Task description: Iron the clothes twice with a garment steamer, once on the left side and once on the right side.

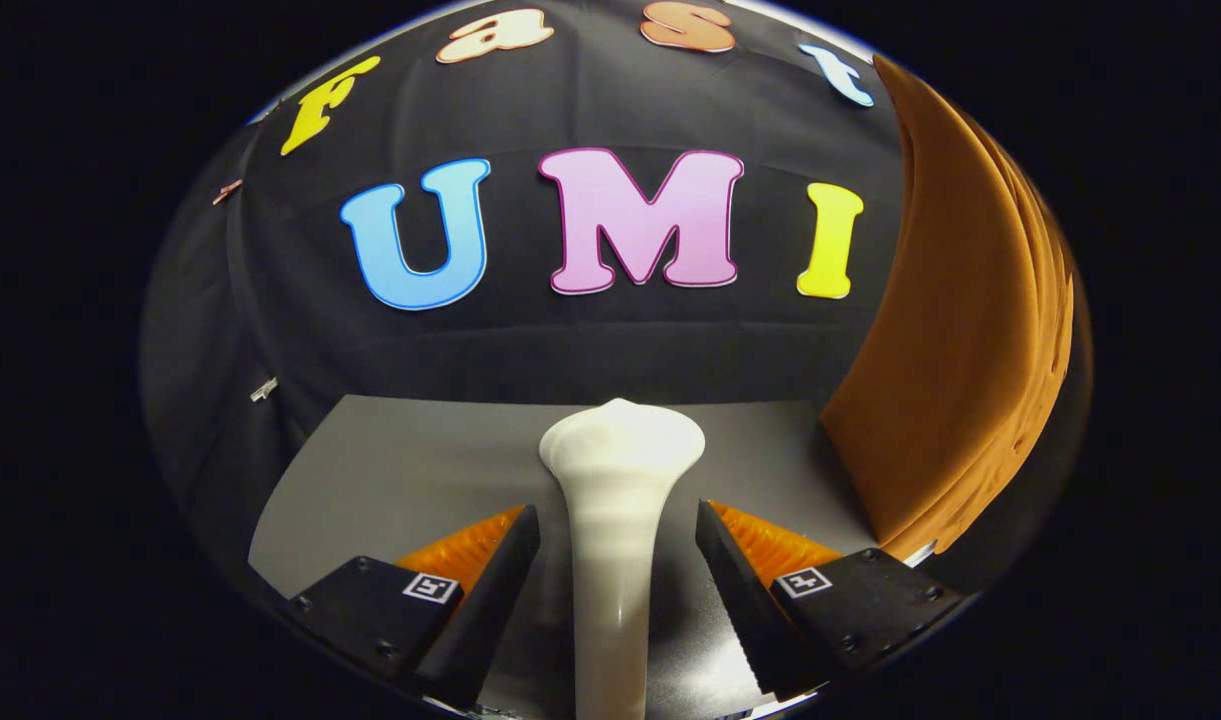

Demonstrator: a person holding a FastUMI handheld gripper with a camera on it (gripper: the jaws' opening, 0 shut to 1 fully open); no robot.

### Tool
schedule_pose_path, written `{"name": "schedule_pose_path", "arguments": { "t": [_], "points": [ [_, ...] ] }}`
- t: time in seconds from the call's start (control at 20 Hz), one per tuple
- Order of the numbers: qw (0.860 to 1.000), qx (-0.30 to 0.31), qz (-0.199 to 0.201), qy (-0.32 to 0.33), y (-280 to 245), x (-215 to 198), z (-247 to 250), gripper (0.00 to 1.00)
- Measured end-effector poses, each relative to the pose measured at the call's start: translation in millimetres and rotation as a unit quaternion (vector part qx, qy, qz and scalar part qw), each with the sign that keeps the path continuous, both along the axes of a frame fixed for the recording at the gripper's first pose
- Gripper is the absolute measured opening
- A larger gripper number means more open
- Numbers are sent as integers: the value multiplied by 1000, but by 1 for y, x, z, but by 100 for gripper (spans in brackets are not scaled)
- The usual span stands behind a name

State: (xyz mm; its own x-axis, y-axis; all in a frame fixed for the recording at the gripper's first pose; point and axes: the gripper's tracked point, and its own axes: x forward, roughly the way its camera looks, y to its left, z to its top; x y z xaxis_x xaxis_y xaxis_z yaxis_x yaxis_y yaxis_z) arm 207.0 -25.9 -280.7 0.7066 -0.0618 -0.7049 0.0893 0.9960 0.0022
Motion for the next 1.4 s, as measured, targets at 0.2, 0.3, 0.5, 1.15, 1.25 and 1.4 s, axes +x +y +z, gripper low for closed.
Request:
{"name": "schedule_pose_path", "arguments": {
  "t": [0.2, 0.3, 0.5, 1.15, 1.25, 1.4],
  "points": [
    [999, -1, -7, 32, -3, -2, -13, 99],
    [999, 0, -9, 46, -3, -2, -20, 98],
    [997, 1, -11, 80, -7, -6, -34, 93],
    [999, 7, 15, 50, 3, -4, -20, 46],
    [999, 8, 19, 31, 5, -5, -9, 46],
    [1000, 16, 15, -4, 7, -10, 14, 46]
  ]
}}
